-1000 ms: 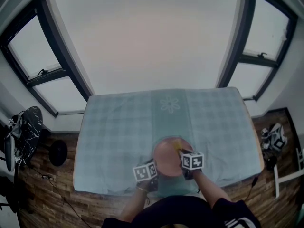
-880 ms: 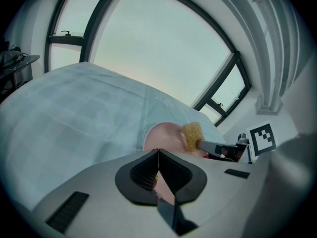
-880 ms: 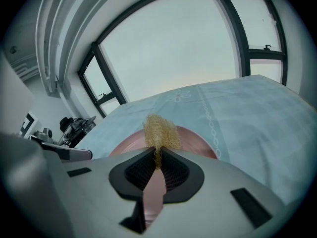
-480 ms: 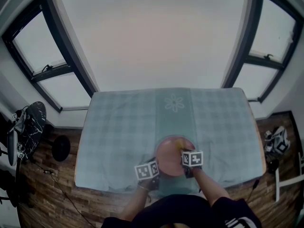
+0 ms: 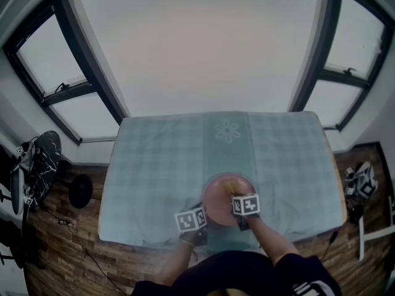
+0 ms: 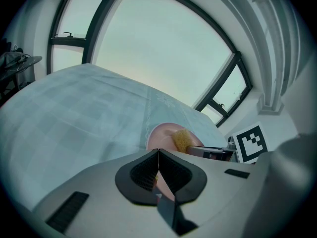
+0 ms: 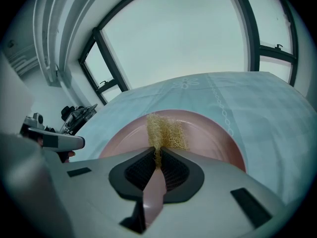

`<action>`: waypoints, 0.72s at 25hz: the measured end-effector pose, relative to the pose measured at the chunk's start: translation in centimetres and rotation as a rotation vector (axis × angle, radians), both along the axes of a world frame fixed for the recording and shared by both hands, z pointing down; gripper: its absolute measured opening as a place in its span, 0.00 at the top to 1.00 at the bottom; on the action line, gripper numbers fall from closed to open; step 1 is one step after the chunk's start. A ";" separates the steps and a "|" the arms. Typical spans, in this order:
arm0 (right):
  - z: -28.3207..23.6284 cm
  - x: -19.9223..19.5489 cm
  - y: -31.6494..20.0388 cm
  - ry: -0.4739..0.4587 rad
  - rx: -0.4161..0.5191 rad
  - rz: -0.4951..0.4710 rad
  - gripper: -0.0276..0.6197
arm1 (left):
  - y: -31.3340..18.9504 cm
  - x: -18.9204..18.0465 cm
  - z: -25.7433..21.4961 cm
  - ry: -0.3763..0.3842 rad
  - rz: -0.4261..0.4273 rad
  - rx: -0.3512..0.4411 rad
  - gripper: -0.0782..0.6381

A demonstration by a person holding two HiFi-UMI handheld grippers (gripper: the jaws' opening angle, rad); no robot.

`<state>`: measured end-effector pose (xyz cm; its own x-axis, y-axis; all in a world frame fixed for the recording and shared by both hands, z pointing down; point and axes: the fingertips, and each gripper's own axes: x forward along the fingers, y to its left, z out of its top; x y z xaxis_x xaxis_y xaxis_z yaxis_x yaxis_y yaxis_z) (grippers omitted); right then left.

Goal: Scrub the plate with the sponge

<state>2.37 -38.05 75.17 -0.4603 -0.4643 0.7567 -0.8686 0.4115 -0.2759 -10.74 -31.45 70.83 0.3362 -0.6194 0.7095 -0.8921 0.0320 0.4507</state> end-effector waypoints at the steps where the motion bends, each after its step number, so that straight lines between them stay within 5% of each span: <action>1: 0.0 -0.3 0.2 -0.001 -0.002 -0.008 0.90 | 0.1 -0.1 0.0 0.000 0.001 0.001 0.88; 18: -0.1 -4.4 4.8 -0.028 -0.063 -0.175 0.90 | 1.8 -0.4 -0.1 -0.004 0.012 0.001 0.88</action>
